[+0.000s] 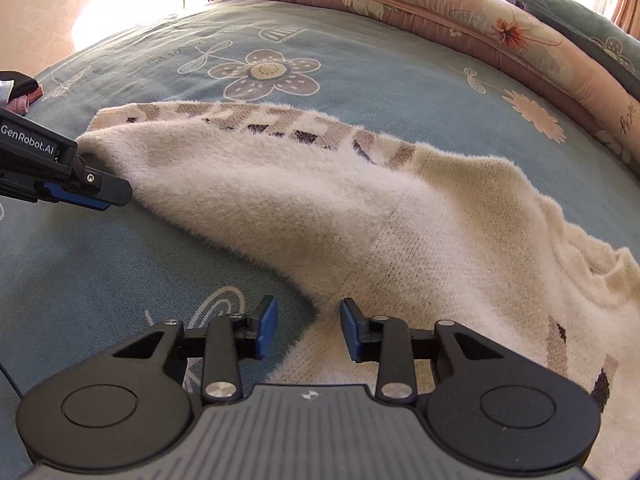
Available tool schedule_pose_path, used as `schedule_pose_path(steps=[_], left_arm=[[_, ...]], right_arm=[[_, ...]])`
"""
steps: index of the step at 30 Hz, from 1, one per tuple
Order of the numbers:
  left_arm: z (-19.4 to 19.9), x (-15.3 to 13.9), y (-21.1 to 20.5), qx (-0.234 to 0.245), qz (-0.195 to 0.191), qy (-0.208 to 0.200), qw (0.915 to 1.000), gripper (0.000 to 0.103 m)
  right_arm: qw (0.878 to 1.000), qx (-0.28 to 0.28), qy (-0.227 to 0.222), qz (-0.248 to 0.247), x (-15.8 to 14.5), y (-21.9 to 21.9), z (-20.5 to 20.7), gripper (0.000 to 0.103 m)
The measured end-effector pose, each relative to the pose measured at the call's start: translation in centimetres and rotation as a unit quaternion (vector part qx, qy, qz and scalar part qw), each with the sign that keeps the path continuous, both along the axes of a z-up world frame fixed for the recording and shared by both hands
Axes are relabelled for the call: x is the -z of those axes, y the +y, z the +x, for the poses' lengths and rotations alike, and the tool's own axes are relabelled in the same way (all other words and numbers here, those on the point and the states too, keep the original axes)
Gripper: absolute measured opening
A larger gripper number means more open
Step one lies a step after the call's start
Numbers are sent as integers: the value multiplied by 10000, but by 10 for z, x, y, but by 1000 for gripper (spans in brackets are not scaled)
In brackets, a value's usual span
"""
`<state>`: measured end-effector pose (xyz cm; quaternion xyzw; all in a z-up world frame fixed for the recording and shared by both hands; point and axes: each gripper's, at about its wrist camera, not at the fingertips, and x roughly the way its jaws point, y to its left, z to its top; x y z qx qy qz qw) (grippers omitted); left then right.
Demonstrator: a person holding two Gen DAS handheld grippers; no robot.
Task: Fold clothes
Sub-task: 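Smooth the folded side with the left gripper while the right gripper presses the body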
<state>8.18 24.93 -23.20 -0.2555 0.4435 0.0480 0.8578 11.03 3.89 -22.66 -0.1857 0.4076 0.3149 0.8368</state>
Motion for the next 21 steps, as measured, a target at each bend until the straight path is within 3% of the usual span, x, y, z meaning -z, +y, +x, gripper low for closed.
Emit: schedule_pose_path(steps=[3,7,10,15,17,21], left_arm=[[17,-10,-18,546,342,-266,9976,27],[50,-18,-42,1257,727,-601,9876,28],[74,-17,-57,1707,959,-709,9781,29],[94,10,-73,2301,1670,-245,9584,39],[95,22,-74,2433,1984,-253,9491,42],[103,24,-72,2446,2139,-401,9449,50]], right_arm=[[9986,-106,-512,-28,-12,4,-1,39],[9975,91,-690,94,-21,2,18,39],[9979,299,-568,118,-18,-1,38,34],[9991,391,140,118,12,7,66,34],[9987,448,205,100,27,13,72,36],[9972,542,368,372,26,6,78,39]])
